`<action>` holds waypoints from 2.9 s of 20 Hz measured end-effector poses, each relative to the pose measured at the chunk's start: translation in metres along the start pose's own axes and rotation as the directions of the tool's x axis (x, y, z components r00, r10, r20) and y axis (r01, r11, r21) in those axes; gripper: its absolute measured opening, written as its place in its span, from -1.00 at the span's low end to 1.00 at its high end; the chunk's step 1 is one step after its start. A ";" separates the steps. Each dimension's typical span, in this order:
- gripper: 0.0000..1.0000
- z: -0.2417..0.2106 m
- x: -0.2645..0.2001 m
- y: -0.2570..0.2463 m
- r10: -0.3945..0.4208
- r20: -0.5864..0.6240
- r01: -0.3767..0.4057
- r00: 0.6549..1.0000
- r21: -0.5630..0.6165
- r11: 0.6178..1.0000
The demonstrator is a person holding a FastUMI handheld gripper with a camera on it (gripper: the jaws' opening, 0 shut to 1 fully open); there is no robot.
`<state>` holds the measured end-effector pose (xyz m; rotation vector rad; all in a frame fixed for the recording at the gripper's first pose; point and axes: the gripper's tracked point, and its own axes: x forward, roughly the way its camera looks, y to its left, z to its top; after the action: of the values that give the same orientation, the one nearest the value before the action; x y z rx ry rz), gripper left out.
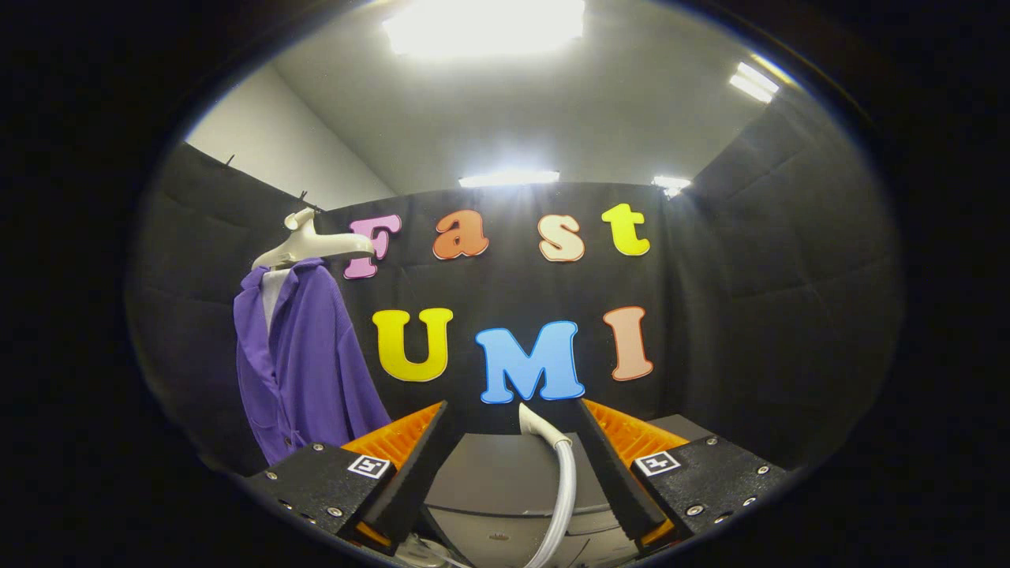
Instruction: Iron the clothes twice with a garment steamer, once on the left side and once on the right side.
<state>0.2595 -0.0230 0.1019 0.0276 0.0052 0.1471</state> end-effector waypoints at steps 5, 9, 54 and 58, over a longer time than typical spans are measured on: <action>0.92 -0.003 0.074 -0.040 0.009 -0.052 -0.007 0.999 0.049 0.999; 0.90 -0.017 0.130 -0.063 0.013 -0.089 -0.004 0.996 0.100 0.995; -0.29 -0.167 0.249 -0.046 0.507 -0.481 -0.004 0.715 0.723 0.691; -0.29 -0.137 0.221 -0.032 0.476 -0.430 -0.103 0.767 0.650 0.753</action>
<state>0.4820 -0.0181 -0.0366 0.6303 0.6737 0.4839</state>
